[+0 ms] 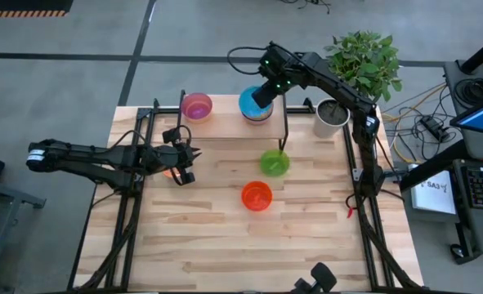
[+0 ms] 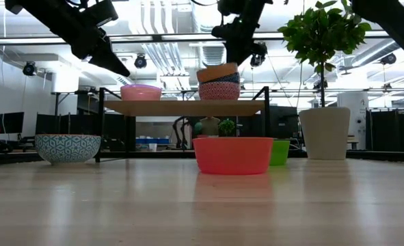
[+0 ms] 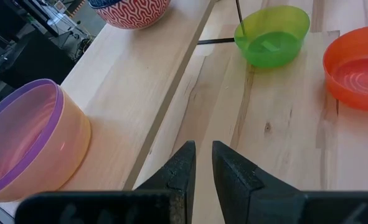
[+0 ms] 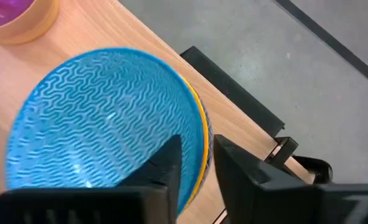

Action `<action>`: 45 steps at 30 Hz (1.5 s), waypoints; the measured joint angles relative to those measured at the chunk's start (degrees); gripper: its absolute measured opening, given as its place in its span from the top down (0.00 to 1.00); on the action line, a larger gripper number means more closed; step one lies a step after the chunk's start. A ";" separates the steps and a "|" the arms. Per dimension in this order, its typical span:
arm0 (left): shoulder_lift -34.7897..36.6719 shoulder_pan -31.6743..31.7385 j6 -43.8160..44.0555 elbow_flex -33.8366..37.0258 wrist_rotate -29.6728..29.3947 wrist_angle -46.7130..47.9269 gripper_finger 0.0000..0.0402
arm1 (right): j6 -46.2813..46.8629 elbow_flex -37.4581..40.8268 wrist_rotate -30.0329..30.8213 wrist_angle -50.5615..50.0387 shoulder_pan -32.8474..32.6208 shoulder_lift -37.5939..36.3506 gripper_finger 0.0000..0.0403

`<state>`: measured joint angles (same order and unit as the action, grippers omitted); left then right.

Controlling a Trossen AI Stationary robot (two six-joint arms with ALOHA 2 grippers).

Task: Place and stack bowls onto a shelf
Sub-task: Stack the light blue patterned bowl on top of the yellow patterned bowl on the shelf

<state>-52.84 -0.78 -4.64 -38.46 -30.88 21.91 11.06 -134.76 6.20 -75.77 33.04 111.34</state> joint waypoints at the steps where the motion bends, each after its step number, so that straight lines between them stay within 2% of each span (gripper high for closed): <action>1: 0.00 0.02 0.00 0.00 0.01 -0.01 0.91 | -0.01 0.00 0.00 0.00 0.00 0.00 0.77; 6: 0.00 0.02 -0.02 0.00 0.01 0.00 0.91 | -0.43 -0.17 0.00 0.54 0.00 -0.71 0.71; 12: 0.00 0.00 -0.36 0.00 0.01 0.00 0.91 | -3.07 -0.17 -0.04 1.73 -0.35 -2.86 0.71; 21: 0.00 0.01 -0.39 0.00 0.00 0.00 0.91 | -10.99 0.04 -4.91 5.65 -5.89 -3.35 0.82; 27: 0.00 0.00 -0.42 0.00 0.00 0.00 0.91 | -15.66 0.04 -5.24 12.85 -11.08 -3.35 0.92; 33: 0.00 0.01 -0.42 0.00 0.00 0.00 0.91 | -17.14 0.85 -5.18 15.86 -12.79 -3.33 0.98; 42: 0.00 0.00 -0.42 0.00 0.00 0.00 0.91 | -16.65 9.85 -4.60 20.39 -12.05 -3.25 0.98; 45: 0.00 0.00 -0.42 0.00 0.00 0.00 0.91 | -15.97 13.82 -2.34 23.74 -11.50 -3.20 0.98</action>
<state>-52.84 -0.78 -5.06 -38.46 -30.88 21.91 -4.91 -120.94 3.86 -52.03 21.53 108.14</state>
